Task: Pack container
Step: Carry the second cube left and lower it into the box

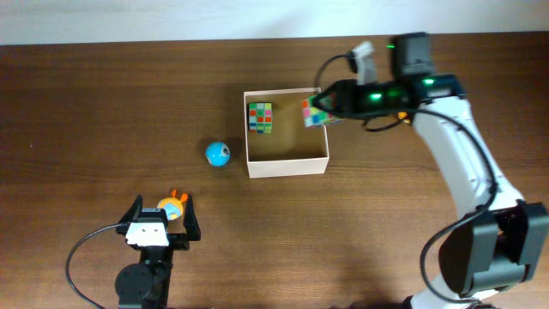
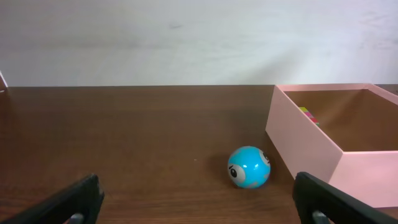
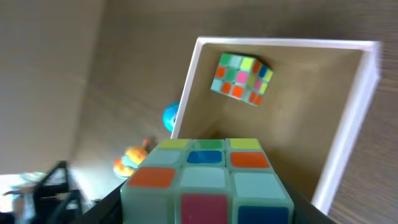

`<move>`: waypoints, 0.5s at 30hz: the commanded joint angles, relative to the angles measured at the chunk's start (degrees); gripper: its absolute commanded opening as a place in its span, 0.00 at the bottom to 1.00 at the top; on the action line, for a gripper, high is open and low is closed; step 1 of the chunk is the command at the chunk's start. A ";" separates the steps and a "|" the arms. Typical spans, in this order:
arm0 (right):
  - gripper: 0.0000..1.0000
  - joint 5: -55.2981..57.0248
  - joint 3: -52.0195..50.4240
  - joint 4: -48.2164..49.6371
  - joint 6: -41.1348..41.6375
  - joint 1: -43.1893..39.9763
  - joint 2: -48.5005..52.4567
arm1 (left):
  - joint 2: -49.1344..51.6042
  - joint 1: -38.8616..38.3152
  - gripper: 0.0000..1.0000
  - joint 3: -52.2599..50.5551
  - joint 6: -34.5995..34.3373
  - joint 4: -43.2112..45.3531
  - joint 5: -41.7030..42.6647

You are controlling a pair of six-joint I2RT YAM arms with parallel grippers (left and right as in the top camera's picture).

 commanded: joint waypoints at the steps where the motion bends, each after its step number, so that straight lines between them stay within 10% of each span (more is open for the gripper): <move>1: 0.54 17.18 1.20 0.24 4.22 7.02 -1.55 | -0.44 -0.02 0.99 -0.17 0.87 -0.15 0.81; 15: 0.54 45.46 1.20 7.43 16.33 18.75 1.73 | -0.44 -0.02 0.99 -0.17 0.87 -0.15 0.81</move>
